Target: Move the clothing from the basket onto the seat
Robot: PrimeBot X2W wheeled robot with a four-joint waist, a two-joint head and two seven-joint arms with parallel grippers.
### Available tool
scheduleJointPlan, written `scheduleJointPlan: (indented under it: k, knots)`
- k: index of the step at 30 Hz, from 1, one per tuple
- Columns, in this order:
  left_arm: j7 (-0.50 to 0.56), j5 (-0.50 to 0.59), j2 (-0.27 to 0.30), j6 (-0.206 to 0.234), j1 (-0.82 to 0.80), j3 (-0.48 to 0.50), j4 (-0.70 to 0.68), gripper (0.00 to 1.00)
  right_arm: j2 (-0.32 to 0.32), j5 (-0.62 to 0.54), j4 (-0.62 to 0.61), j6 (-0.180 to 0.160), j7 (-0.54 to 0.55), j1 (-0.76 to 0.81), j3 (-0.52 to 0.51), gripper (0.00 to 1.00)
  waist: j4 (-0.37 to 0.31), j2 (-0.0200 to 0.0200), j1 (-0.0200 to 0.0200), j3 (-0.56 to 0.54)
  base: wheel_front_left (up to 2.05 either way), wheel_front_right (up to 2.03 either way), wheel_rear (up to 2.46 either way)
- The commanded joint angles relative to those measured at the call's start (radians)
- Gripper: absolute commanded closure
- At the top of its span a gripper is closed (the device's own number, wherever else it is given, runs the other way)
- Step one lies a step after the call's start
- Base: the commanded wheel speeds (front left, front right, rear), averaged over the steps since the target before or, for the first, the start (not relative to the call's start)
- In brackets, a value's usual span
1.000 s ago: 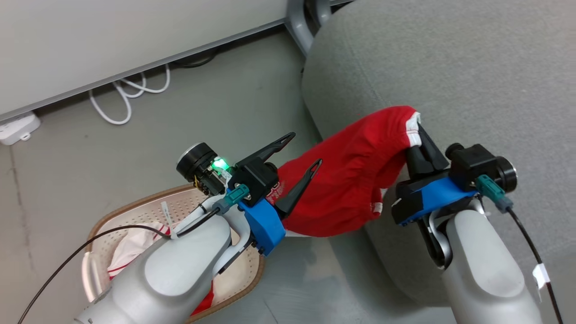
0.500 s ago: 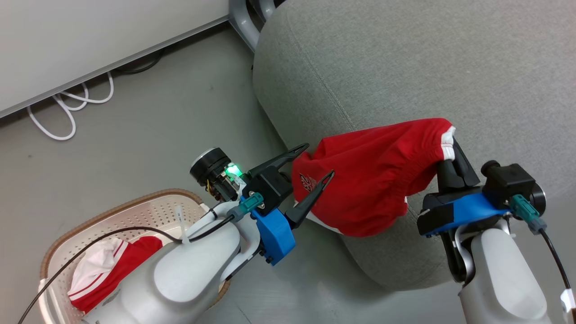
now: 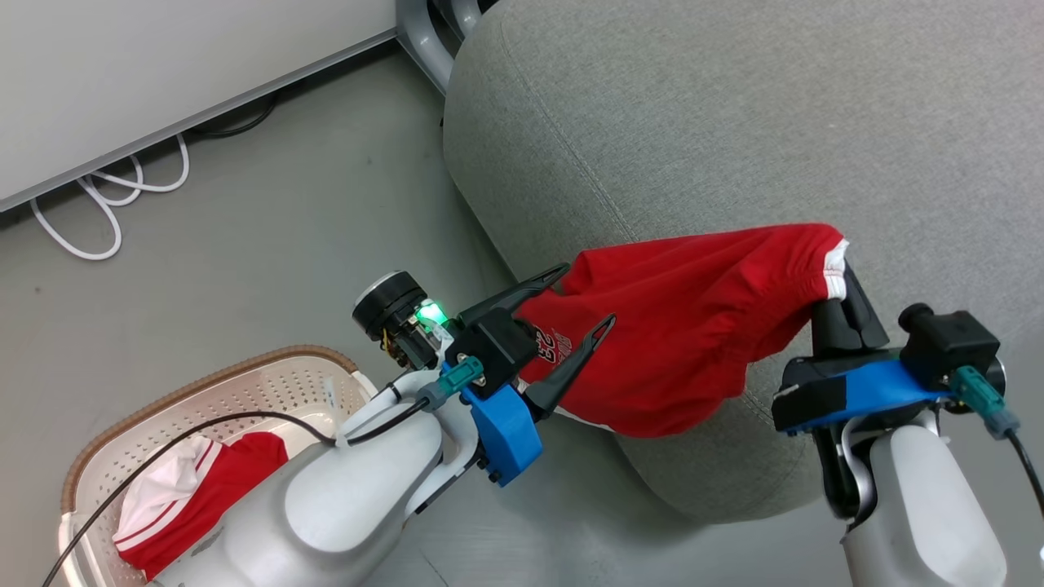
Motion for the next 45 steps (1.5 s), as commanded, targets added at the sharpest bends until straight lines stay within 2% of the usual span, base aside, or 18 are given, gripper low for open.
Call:
scheduleJointPlan:
  k: [1, 7, 13, 19, 23, 27, 32, 34, 37, 45]
  knots:
    - [-0.009, -0.003, 0.008, 0.006, -0.001, 0.008, -0.007, 0.0, -0.001, 0.009, -0.018, -0.001, -0.001, -0.028, -0.004, 1.0, 0.008, -0.0001, 0.0, 0.006, 0.0, 0.0, 0.0]
    - [-0.007, 0.005, 0.02, 0.016, -0.036, 0.014, -0.023, 0.0, -0.004, 0.012, -0.058, -0.001, -0.001, -0.148, -0.037, 1.0, 0.035, -0.0001, 0.0, 0.059, 0.0, 0.0, 0.0]
    - [0.009, 0.022, 0.04, 0.022, -0.084, 0.023, -0.054, 0.0, -0.06, 0.014, -0.102, -0.001, -0.001, -0.31, -0.07, 1.0, 0.064, -0.0001, 0.0, 0.152, 0.0, 0.0, 0.0]
    - [0.034, 0.045, 0.08, 0.025, -0.151, 0.031, -0.093, 0.0, -0.166, 0.036, -0.142, -0.001, -0.001, -0.518, -0.159, 1.0, 0.088, -0.0001, 0.0, 0.279, 0.0, 0.0, 0.0]
    - [0.059, 0.06, 0.113, 0.031, -0.194, 0.04, -0.128, 0.0, -0.258, 0.047, -0.14, -0.001, -0.001, -0.638, -0.229, 1.0, 0.093, -0.0001, 0.0, 0.364, 0.0, 0.0, 0.0]
    - [0.089, 0.076, 0.148, 0.035, -0.238, 0.048, -0.173, 0.0, -0.365, 0.067, -0.098, -0.001, -0.001, -0.745, -0.292, 1.0, 0.089, -0.0001, 0.0, 0.444, 0.0, 0.0, 0.0]
    - [0.108, 0.093, 0.176, 0.04, -0.272, 0.051, -0.218, 0.0, -0.465, 0.055, -0.017, -0.001, -0.001, -0.816, -0.351, 1.0, 0.096, -0.0001, 0.0, 0.509, 0.0, 0.0, 0.0]
    - [0.114, 0.096, 0.181, 0.041, -0.281, 0.051, -0.233, 0.0, -0.484, 0.049, 0.012, -0.001, -0.001, -0.828, -0.369, 1.0, 0.099, -0.0001, 0.0, 0.528, 0.0, 0.0, 0.0]
    - [0.12, 0.102, 0.19, 0.042, -0.287, 0.049, -0.248, 0.0, -0.475, 0.03, 0.049, -0.001, -0.001, -0.815, -0.392, 1.0, 0.102, -0.0001, 0.0, 0.546, 0.0, 0.0, 0.0]
    - [0.128, 0.098, 0.198, 0.047, -0.295, 0.042, -0.266, 0.0, -0.354, -0.044, 0.131, -0.001, -0.001, -0.731, -0.415, 1.0, 0.113, -0.0001, 0.0, 0.564, 0.0, 0.0, 0.0]
